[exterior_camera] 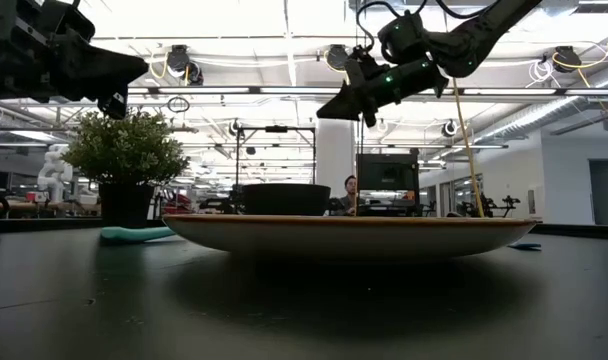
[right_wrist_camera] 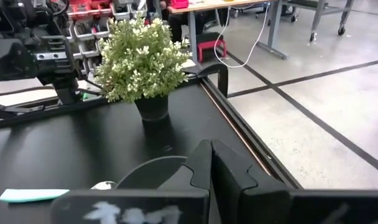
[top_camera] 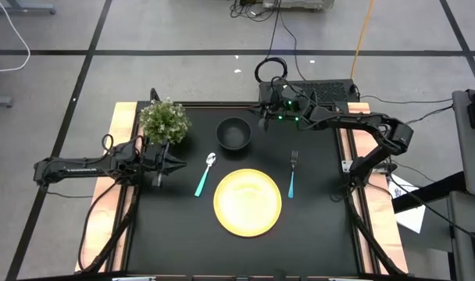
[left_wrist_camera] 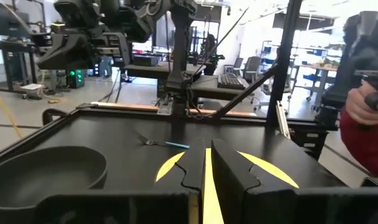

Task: Set table place
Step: Put the black bowl on the yellow plate

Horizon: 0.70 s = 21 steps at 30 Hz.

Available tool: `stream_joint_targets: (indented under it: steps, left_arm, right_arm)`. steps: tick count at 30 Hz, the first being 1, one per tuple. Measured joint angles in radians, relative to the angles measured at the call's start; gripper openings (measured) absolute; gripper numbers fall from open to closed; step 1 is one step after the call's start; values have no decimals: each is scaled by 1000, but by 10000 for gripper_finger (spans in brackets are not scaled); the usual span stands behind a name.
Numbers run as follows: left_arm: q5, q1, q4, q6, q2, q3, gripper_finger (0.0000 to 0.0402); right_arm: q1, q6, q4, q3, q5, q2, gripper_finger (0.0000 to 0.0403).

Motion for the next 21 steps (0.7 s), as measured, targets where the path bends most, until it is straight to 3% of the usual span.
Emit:
stream_joint_targets:
  steps: [9,21]
  left_arm:
    - [-22,0,-6,9,0,0,33]
    - [-58,0,27,85,0,0,33]
  right_arm:
    - [12,29,-33,5,-3,6,0]
    - [-4,58,-466,293,-3,58,0]
